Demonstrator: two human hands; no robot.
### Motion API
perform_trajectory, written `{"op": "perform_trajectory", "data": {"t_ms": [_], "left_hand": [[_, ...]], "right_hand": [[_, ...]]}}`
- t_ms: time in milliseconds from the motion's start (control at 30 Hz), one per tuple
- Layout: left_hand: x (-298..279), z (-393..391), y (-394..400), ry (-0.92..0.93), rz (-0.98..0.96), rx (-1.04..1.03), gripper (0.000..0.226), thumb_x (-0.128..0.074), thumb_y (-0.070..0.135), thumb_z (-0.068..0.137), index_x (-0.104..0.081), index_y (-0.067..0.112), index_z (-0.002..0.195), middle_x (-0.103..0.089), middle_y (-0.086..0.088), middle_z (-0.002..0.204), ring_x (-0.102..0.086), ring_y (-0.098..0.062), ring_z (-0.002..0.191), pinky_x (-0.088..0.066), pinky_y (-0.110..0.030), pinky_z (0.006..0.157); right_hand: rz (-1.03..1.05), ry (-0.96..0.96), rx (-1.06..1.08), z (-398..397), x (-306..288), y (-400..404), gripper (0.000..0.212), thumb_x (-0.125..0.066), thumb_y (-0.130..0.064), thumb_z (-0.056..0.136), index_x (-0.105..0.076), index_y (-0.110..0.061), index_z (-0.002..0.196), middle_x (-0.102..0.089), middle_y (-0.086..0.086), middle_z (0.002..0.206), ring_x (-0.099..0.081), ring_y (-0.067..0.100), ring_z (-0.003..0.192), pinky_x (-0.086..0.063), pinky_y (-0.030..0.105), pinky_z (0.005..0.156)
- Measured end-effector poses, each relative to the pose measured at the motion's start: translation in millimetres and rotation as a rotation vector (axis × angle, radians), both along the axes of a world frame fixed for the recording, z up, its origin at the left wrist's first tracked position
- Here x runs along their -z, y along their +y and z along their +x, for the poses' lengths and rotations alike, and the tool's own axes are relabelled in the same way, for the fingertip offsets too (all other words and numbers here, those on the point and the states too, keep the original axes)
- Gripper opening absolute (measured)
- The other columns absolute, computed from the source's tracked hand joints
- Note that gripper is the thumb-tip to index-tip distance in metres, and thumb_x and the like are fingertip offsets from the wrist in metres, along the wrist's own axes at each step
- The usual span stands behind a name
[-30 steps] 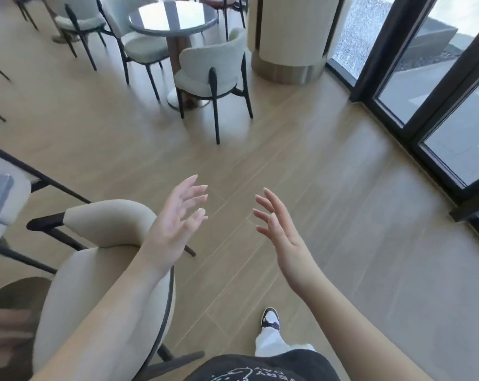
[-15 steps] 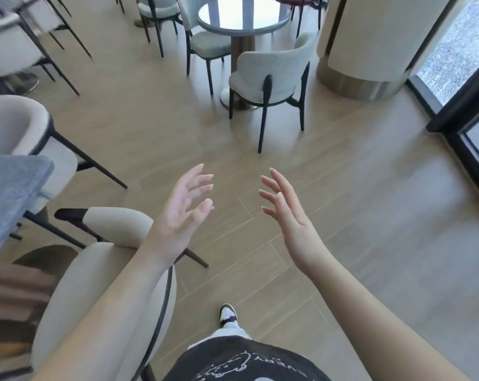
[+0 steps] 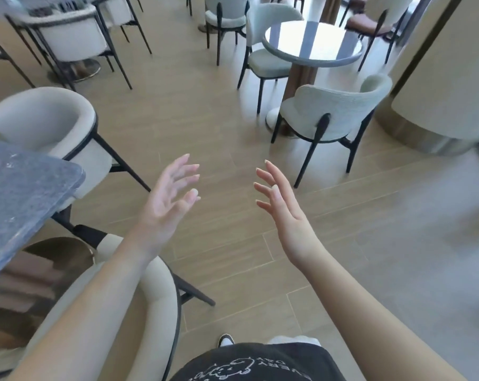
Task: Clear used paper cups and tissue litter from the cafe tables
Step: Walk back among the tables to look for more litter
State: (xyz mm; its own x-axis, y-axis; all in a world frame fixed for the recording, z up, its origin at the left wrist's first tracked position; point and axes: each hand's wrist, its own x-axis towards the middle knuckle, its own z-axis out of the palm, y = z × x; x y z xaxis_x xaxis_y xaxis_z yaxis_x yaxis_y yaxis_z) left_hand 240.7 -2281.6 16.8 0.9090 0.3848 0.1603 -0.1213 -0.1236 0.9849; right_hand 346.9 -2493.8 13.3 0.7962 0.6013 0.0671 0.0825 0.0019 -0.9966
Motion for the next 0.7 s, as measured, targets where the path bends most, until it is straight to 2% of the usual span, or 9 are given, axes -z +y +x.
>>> {"op": "perform_trajectory", "data": {"t_ms": [200,333,500,700], "left_hand": [[-0.9,44.9,36.3,0.005,0.000,-0.130,0.068,-0.063,0.046,0.090,-0.040,0.032,0.153,-0.056,0.012,0.145,-0.052,-0.012,0.138,-0.052,-0.036,0.107],[6.2,74.2,51.9,0.046,0.008,-0.249,0.066,-0.062,0.049,0.091,-0.040,0.036,0.152,-0.056,0.017,0.145,-0.052,-0.010,0.139,-0.050,-0.040,0.107],[-8.2,105.5,66.5,0.042,0.004,-0.432,0.065,-0.063,0.048,0.090,-0.041,0.036,0.150,-0.055,0.010,0.147,-0.051,-0.011,0.139,-0.051,-0.041,0.109],[-16.9,117.3,82.6,0.036,0.016,-0.613,0.058,-0.065,0.052,0.091,-0.045,0.047,0.144,-0.056,0.016,0.145,-0.051,-0.012,0.140,-0.050,-0.047,0.108]], "right_hand": [[0.013,0.004,-0.114,75.5,1.6,47.4,0.060,-0.037,-0.059,0.097,-0.032,-0.039,0.153,-0.048,-0.024,0.147,-0.048,0.002,0.136,-0.043,0.033,0.112],[0.008,0.015,-0.244,129.3,9.3,80.3,0.060,-0.036,-0.060,0.097,-0.032,-0.040,0.153,-0.047,-0.025,0.147,-0.048,0.002,0.136,-0.043,0.035,0.112],[0.036,0.010,-0.393,189.8,3.8,122.9,0.059,-0.036,-0.062,0.097,-0.032,-0.042,0.152,-0.047,-0.025,0.147,-0.047,0.003,0.137,-0.041,0.041,0.113],[0.053,0.009,-0.579,225.1,-5.3,176.5,0.057,-0.035,-0.061,0.098,-0.032,-0.044,0.151,-0.047,-0.026,0.147,-0.048,0.002,0.136,-0.042,0.035,0.111]]}}
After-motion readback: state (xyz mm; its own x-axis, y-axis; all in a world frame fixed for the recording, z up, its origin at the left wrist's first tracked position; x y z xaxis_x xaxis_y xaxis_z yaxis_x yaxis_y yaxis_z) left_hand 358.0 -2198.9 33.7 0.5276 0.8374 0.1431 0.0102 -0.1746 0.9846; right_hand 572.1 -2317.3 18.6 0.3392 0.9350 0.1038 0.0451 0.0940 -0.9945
